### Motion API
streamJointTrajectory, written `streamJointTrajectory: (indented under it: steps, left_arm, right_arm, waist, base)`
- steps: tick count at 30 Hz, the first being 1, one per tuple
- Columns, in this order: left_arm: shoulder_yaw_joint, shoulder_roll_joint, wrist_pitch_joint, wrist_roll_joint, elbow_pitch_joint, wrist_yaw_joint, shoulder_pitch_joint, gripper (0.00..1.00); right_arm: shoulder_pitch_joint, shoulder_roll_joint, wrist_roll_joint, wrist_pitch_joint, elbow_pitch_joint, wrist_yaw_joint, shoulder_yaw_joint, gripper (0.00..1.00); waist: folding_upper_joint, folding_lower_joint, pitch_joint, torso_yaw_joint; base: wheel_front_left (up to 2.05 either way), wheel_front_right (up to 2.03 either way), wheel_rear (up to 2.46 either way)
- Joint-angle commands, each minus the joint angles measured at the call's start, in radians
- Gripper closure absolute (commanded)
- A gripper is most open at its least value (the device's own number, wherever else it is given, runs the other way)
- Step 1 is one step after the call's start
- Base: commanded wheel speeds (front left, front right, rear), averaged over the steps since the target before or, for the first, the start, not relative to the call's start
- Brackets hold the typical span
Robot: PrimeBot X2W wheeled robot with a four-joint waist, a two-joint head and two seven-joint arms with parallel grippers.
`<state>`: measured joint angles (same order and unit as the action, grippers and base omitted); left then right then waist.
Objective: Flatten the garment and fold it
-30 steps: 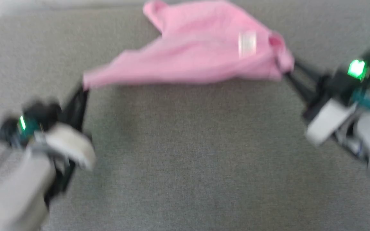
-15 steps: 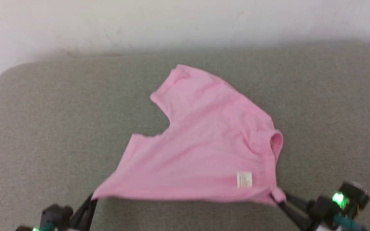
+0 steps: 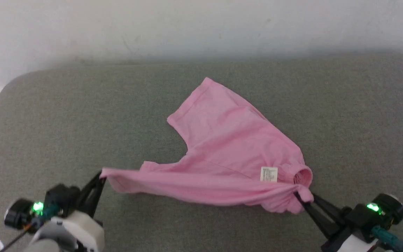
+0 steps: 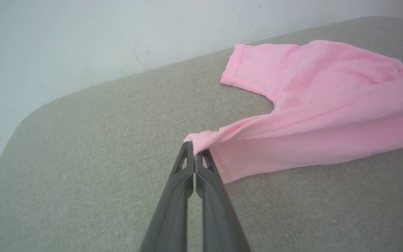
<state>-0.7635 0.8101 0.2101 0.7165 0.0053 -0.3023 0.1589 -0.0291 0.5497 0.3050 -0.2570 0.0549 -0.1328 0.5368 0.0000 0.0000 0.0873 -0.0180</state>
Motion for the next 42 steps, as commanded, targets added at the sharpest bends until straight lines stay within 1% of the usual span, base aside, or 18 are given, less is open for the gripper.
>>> streamJointTrajectory:
  steps: [1,3,12,17,21,26,28,34,36,39,40,41,42]
  left_arm:
    - [0.008,-0.004,-0.005,-0.014,0.018,0.017,0.052,1.00]
    - [0.007,-0.021,-0.014,-0.040,0.057,0.055,0.143,1.00]
    - [-0.019,-0.144,-0.083,-0.115,0.286,0.236,0.556,1.00]
    - [-0.045,-0.207,-0.109,-0.162,0.451,0.315,0.750,1.00]
    - [-0.062,-0.260,-0.114,-0.183,0.599,0.364,0.873,1.00]
    - [-0.105,-0.328,-0.102,-0.209,0.753,0.404,0.974,1.00]
    - [-0.124,-0.347,-0.098,-0.217,0.808,0.413,1.003,1.00]
    - [-0.179,-0.381,-0.101,-0.223,0.954,0.429,1.060,1.00]
    - [-0.205,-0.393,-0.123,-0.211,0.993,0.432,1.058,1.00]
    - [-0.250,-0.396,-0.144,-0.169,1.010,0.432,1.043,1.00]
    - [-0.264,-0.392,-0.146,-0.155,1.008,0.433,1.043,1.00]
    - [-0.278,-0.385,-0.148,-0.142,1.007,0.433,1.044,1.00]
    - [-0.289,-0.379,-0.149,-0.128,1.004,0.433,1.047,0.87]
  right_arm:
    - [-0.022,-0.012,-0.006,-0.005,-0.002,0.002,-0.018,1.00]
    - [-0.047,-0.032,-0.011,-0.003,-0.001,0.002,-0.049,1.00]
    - [-0.149,-0.101,-0.050,0.027,0.028,0.002,-0.137,1.00]
    - [-0.197,-0.130,-0.068,0.031,0.038,0.002,-0.162,1.00]
    - [-0.226,-0.152,-0.078,0.038,0.045,0.002,-0.175,1.00]
    - [-0.255,-0.168,-0.077,0.052,0.051,0.002,-0.154,1.00]
    - [-0.268,-0.175,-0.074,0.056,0.052,0.002,-0.145,1.00]
    - [-0.297,-0.186,-0.068,0.071,0.050,0.002,-0.119,1.00]
    - [-0.300,-0.190,-0.068,0.075,0.047,0.002,-0.115,1.00]
    - [-0.300,-0.198,-0.070,0.075,0.036,0.002,-0.110,1.00]
    - [-0.298,-0.200,-0.070,0.074,0.030,0.002,-0.112,0.92]
    - [-0.295,-0.201,-0.071,0.072,0.022,0.002,-0.115,0.64]
    - [-0.290,-0.203,-0.073,0.068,0.011,0.002,-0.119,0.50]
  waist:
    - [0.0000,0.0000,0.029,-0.019]
    - [0.0000,0.0000,0.058,-0.034]
    - [0.0000,0.0000,0.227,-0.110]
    - [0.0000,0.0000,0.314,-0.159]
    - [0.0000,0.0000,0.369,-0.192]
    - [0.0000,0.0000,0.420,-0.224]
    - [0.0000,0.0000,0.437,-0.236]
    - [0.0000,0.0000,0.470,-0.260]
    - [0.0000,0.0000,0.472,-0.264]
    - [0.0000,0.0000,0.464,-0.269]
    - [0.0000,0.0000,0.458,-0.267]
    - [0.0000,0.0000,0.449,-0.265]
    - [0.0000,0.0000,0.441,-0.261]
  base:
    - [0.00,0.00,0.00]
    - [0.00,0.00,0.00]
    - [0.00,0.00,0.00]
    - [0.00,0.00,0.00]
    - [0.00,0.00,0.00]
    - [0.00,0.00,0.00]
    - [0.00,0.00,0.00]
    - [0.00,0.00,0.00]
    - [0.00,0.00,0.00]
    - [0.00,0.00,0.00]
    - [0.00,0.00,0.00]
    - [0.00,0.00,0.00]
    - [0.00,0.00,0.00]
